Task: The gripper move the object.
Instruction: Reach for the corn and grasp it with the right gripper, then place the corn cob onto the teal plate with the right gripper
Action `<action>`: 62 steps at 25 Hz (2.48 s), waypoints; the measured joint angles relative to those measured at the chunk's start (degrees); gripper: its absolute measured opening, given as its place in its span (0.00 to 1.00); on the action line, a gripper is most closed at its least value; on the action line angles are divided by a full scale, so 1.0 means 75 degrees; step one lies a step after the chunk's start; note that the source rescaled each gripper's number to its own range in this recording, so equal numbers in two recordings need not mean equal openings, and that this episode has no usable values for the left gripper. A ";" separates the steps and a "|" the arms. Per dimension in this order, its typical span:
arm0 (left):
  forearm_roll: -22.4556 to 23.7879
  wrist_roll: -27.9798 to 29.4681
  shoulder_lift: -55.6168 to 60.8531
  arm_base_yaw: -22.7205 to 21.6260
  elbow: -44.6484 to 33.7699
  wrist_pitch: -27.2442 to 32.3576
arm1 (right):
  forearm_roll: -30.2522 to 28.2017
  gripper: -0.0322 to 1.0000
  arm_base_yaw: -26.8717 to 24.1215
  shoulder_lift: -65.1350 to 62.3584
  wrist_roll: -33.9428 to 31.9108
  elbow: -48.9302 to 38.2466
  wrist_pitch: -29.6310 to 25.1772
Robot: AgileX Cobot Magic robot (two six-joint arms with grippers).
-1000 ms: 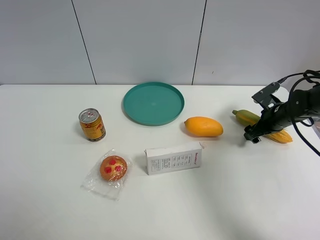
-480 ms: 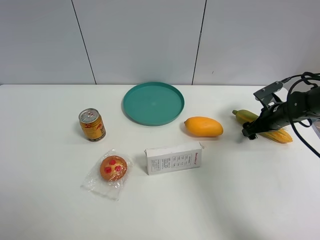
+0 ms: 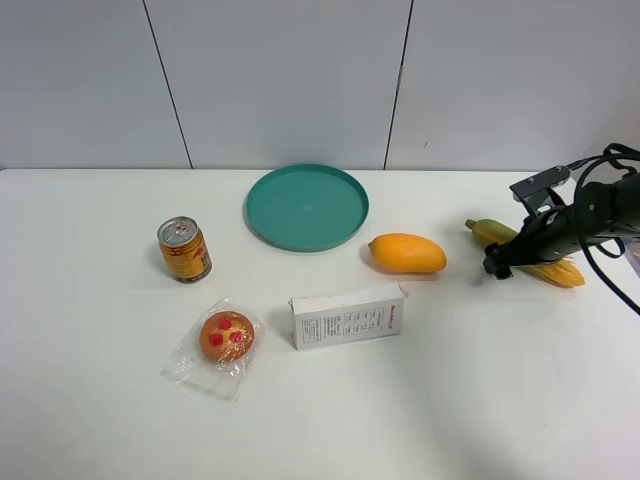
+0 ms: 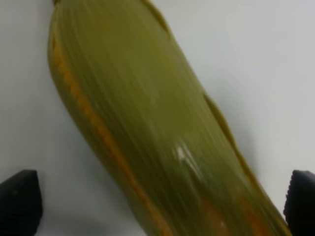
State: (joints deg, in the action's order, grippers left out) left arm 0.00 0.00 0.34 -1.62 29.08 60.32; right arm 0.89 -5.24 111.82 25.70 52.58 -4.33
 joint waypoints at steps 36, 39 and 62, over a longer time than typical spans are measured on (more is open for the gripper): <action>0.0000 0.0000 0.0000 0.0000 0.0000 0.0000 | 0.1077 1.00 0.0000 0.0905 -0.0275 0.2704 -0.4021; 0.0000 0.0000 0.0000 0.0000 0.0000 0.0000 | 0.1077 0.96 0.0000 0.1033 -0.0258 0.2704 -0.3993; 0.0000 0.0000 0.0000 0.0000 0.0000 0.0000 | 0.1456 0.05 0.0000 -0.1652 0.0077 0.2718 -0.7344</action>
State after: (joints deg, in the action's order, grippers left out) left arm 0.00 0.00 0.34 -1.62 29.08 60.32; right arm 11.81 -5.24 99.43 26.27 72.97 -59.41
